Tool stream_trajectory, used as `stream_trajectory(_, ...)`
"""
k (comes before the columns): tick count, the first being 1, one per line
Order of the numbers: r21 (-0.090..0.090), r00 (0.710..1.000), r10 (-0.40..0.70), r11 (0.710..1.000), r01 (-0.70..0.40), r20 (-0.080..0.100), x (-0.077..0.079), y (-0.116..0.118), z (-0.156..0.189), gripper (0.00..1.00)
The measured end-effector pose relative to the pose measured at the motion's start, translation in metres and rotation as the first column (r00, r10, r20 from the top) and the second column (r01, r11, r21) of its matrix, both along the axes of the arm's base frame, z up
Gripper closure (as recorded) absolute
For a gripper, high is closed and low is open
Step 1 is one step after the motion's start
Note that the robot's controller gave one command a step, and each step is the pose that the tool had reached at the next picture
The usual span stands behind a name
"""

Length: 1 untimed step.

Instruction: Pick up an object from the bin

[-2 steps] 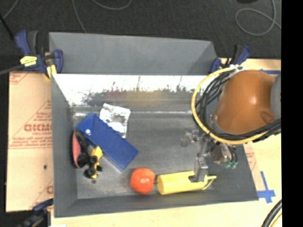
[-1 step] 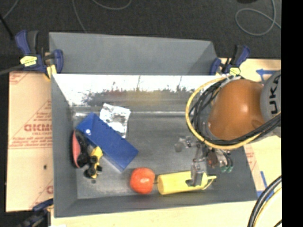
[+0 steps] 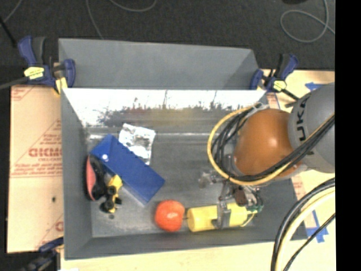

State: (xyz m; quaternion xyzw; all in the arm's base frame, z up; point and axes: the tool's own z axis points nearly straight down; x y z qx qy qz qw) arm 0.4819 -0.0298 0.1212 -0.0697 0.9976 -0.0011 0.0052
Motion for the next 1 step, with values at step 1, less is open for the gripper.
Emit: stream_trajectory(1,-0.002,0.981,0.193,0.981,-0.193,-0.003,-0.008,0.0019,-0.0292,1.0)
